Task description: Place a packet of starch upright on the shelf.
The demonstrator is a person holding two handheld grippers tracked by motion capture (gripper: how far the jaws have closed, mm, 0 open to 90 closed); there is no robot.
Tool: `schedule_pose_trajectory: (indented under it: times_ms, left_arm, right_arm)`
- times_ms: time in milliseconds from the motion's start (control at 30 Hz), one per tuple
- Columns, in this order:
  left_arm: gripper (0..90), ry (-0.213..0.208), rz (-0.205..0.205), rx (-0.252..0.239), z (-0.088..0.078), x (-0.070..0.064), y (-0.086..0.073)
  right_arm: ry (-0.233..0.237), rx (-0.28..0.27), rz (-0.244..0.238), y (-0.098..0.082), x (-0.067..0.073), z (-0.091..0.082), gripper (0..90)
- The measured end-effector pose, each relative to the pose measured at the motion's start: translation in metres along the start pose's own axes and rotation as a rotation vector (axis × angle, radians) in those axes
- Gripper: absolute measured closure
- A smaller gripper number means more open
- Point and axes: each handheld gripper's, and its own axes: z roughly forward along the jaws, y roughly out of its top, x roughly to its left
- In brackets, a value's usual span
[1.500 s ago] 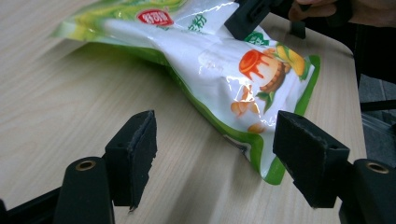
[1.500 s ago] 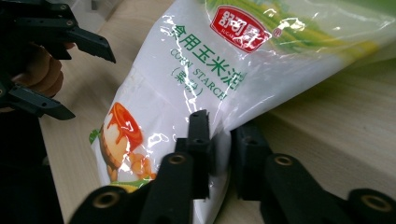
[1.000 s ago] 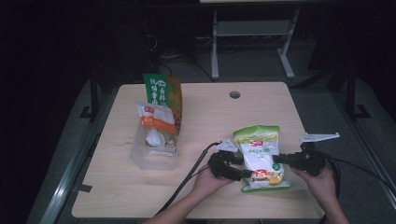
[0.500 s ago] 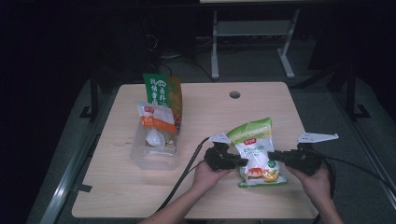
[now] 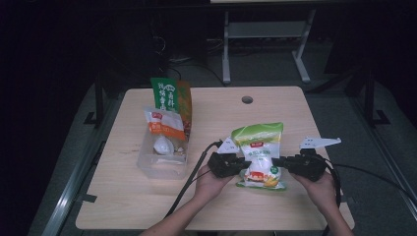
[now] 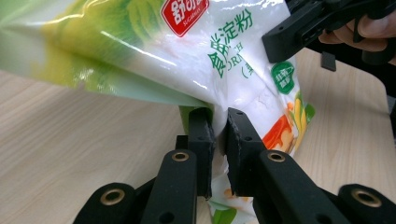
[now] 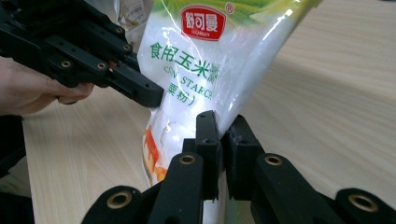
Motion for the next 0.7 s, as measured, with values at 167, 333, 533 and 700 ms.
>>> schedule_pose_trajectory:
  times_ms: [167, 333, 533, 700]
  left_arm:
    - [82.3, 0.020, 0.060, 0.002, 0.000, -0.007, 0.000]
    - [82.9, 0.024, 0.084, 0.005, 0.000, -0.010, 0.001]
    - [82.9, 0.018, 0.100, 0.005, 0.000, -0.010, 0.001]
    - [82.6, 0.008, 0.085, 0.014, -0.003, -0.007, -0.001]
  right_arm:
    - [0.056, 0.019, 0.024, -0.004, -0.006, 0.003, 74.1]
    - [0.104, 0.048, 0.037, -0.002, -0.013, 0.006, 59.1]
    - [0.140, 0.086, 0.040, 0.006, -0.024, 0.015, 53.4]
    - [0.149, 0.120, 0.008, 0.011, -0.018, 0.021, 73.9]
